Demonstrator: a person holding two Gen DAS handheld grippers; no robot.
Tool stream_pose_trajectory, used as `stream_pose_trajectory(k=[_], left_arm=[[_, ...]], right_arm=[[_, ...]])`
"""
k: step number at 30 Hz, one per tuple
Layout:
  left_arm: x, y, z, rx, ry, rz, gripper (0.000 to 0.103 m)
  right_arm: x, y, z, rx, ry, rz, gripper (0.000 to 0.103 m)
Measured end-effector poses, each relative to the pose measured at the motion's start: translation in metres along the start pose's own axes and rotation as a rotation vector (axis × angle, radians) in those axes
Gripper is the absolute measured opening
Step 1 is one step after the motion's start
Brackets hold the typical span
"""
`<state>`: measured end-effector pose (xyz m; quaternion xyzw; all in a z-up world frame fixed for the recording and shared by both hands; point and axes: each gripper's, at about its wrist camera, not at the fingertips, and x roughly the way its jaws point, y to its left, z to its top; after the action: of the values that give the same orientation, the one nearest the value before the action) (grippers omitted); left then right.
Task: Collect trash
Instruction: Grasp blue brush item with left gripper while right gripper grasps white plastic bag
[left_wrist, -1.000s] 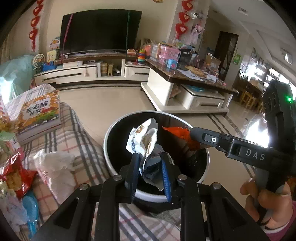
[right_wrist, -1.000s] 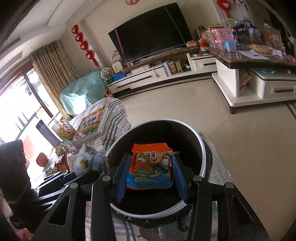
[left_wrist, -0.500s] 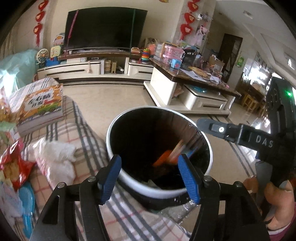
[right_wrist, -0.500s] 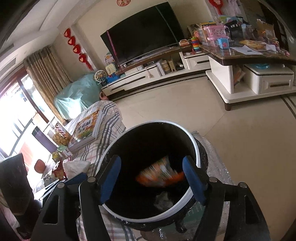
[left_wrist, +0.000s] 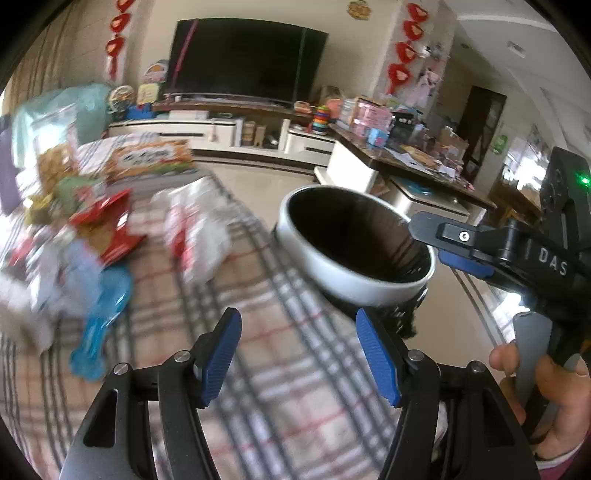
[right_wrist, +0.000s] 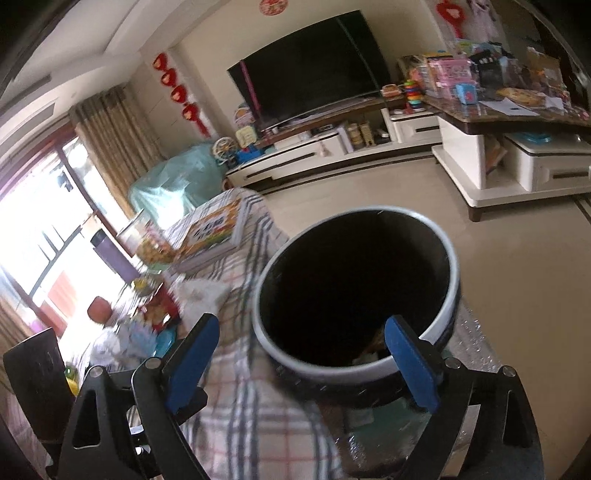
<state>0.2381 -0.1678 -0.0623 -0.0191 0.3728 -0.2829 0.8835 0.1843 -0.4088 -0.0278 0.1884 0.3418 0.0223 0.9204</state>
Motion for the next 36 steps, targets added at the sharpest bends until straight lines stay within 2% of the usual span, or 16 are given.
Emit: stream_pose_trajectory(k=[3, 12, 18, 29, 36], left_arm=[[-0.015, 0.014, -0.012, -0.043, 0.005, 0.001, 0.064], [-0.066, 0.054, -0.032, -0.124, -0.023, 0.102, 0.064], [-0.085, 0.075, -0.043, -0.168, -0.028, 0.151, 0.064], [-0.090, 0.088, -0.041, -0.211, -0.004, 0.196, 0.064], [-0.072, 0.079, -0.023, -0.136, 0.041, 0.202, 0.064]], right_arm=[[0.001, 0.017, -0.011, -0.035, 0.006, 0.014, 0.092], [0.020, 0.060, -0.038, -0.109, 0.052, 0.048, 0.093], [0.034, 0.083, -0.046, -0.150, 0.075, 0.077, 0.093], [0.054, 0.106, -0.042, -0.211, 0.078, 0.080, 0.093], [0.078, 0.121, -0.029, -0.293, 0.052, 0.062, 0.092]])
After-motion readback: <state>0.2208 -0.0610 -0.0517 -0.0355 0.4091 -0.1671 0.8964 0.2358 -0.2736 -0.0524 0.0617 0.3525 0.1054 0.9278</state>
